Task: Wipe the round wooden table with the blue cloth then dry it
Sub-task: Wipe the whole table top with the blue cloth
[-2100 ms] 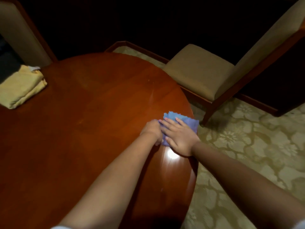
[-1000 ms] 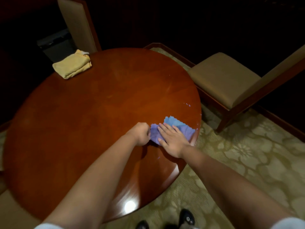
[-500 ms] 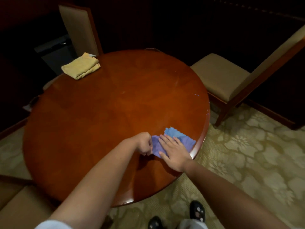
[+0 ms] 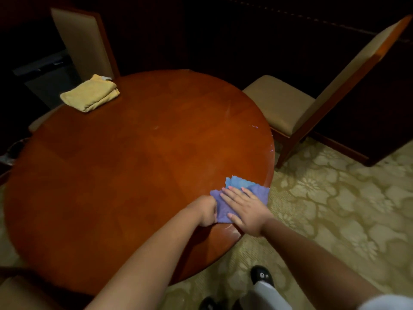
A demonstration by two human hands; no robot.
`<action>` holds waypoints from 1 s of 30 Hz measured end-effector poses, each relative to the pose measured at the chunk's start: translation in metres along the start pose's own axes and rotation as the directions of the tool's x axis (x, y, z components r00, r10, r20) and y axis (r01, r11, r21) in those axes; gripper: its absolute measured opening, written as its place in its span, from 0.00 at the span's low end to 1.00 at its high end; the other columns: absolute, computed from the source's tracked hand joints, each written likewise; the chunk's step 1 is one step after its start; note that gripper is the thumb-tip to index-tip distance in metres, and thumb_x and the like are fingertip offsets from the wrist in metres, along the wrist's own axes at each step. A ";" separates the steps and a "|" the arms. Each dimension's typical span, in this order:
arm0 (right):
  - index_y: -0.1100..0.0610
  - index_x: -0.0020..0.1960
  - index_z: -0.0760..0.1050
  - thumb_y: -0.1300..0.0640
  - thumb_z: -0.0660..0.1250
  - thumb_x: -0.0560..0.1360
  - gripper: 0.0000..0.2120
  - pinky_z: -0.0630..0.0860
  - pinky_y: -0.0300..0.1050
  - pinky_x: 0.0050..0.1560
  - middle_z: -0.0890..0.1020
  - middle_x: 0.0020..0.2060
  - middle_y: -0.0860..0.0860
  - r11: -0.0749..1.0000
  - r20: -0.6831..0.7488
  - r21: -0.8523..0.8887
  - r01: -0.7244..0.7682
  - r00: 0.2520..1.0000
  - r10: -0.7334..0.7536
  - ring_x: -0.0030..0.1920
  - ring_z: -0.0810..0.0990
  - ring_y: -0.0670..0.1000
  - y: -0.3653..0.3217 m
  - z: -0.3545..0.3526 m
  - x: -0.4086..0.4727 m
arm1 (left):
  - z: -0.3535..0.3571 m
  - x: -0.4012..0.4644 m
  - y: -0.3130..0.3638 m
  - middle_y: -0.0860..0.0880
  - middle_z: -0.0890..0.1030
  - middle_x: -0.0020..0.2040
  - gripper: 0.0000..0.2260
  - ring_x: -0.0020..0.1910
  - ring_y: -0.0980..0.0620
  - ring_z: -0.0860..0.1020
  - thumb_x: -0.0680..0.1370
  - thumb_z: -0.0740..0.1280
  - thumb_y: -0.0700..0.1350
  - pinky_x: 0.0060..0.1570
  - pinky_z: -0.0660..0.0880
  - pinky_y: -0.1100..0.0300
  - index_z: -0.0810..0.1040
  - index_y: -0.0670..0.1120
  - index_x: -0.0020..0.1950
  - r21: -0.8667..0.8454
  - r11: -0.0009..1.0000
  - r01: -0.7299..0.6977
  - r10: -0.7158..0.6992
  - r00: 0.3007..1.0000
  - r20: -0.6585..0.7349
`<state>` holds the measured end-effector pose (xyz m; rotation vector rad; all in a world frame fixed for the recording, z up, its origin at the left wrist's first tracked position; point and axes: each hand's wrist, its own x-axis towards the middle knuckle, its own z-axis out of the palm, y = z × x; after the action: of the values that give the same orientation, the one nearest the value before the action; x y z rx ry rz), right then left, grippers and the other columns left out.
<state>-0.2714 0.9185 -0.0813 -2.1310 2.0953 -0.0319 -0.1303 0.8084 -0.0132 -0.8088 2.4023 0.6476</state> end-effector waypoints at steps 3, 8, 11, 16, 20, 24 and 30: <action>0.55 0.71 0.68 0.43 0.53 0.76 0.28 0.56 0.49 0.67 0.72 0.70 0.51 1.000 0.013 0.000 -0.014 1.000 0.014 0.69 0.71 0.52 0.023 -0.006 0.010 | -0.007 0.019 0.011 0.38 0.80 0.56 0.10 0.56 0.40 0.77 0.78 0.62 0.42 0.53 0.73 0.55 0.81 0.39 0.53 0.060 0.998 -0.003 0.005 0.999 -0.041; 0.56 0.72 0.67 0.44 0.53 0.76 0.28 0.56 0.50 0.68 0.71 0.70 0.52 1.000 0.007 0.016 0.010 1.000 -0.011 0.69 0.70 0.53 0.069 -0.010 0.034 | -0.035 0.054 0.034 0.39 0.78 0.59 0.12 0.60 0.41 0.76 0.79 0.60 0.41 0.57 0.72 0.54 0.79 0.39 0.58 0.135 0.991 0.005 0.006 0.997 -0.079; 0.56 0.73 0.65 0.44 0.52 0.77 0.28 0.54 0.50 0.69 0.69 0.72 0.52 0.999 0.006 0.031 0.024 1.000 -0.024 0.71 0.68 0.53 0.102 -0.013 0.050 | -0.056 0.077 0.049 0.39 0.78 0.61 0.12 0.61 0.41 0.75 0.79 0.60 0.41 0.57 0.71 0.54 0.78 0.39 0.59 0.130 0.991 0.031 -0.022 0.998 -0.065; 0.56 0.74 0.65 0.44 0.53 0.77 0.29 0.51 0.50 0.71 0.67 0.73 0.52 0.990 0.006 0.084 0.112 0.994 -0.113 0.73 0.64 0.53 0.149 -0.017 0.080 | -0.098 0.120 0.075 0.38 0.76 0.62 0.15 0.61 0.41 0.74 0.81 0.59 0.44 0.58 0.69 0.56 0.75 0.36 0.62 0.097 0.994 0.050 -0.052 0.999 0.017; 0.56 0.74 0.65 0.44 0.52 0.77 0.29 0.49 0.49 0.70 0.68 0.72 0.52 0.978 0.012 0.082 0.190 0.981 -0.191 0.73 0.65 0.53 0.191 -0.026 0.112 | -0.123 0.164 0.082 0.40 0.75 0.65 0.19 0.63 0.42 0.74 0.80 0.62 0.47 0.61 0.69 0.57 0.73 0.37 0.66 0.093 0.987 0.128 -0.134 0.989 0.067; 0.57 0.75 0.62 0.43 0.48 0.77 0.31 0.42 0.46 0.71 0.63 0.74 0.51 0.946 0.050 0.085 0.313 0.947 -0.318 0.75 0.59 0.51 0.226 -0.035 0.147 | -0.145 0.200 0.081 0.42 0.79 0.61 0.17 0.59 0.46 0.77 0.75 0.69 0.39 0.55 0.72 0.59 0.76 0.37 0.62 0.106 0.966 0.235 -0.249 0.958 0.141; 0.54 0.78 0.54 0.40 0.40 0.75 0.35 0.37 0.45 0.72 0.55 0.77 0.49 0.895 0.049 0.064 0.441 0.894 -0.445 0.77 0.50 0.49 0.258 -0.045 0.200 | -0.165 0.233 0.071 0.42 0.80 0.59 0.16 0.58 0.46 0.78 0.73 0.71 0.40 0.54 0.73 0.58 0.78 0.37 0.60 0.045 0.934 0.354 -0.356 0.930 0.087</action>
<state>-0.5279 0.7119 -0.0869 -2.4930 1.5136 -0.0697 -0.3887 0.6684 -0.0104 -1.1390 2.0994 0.4919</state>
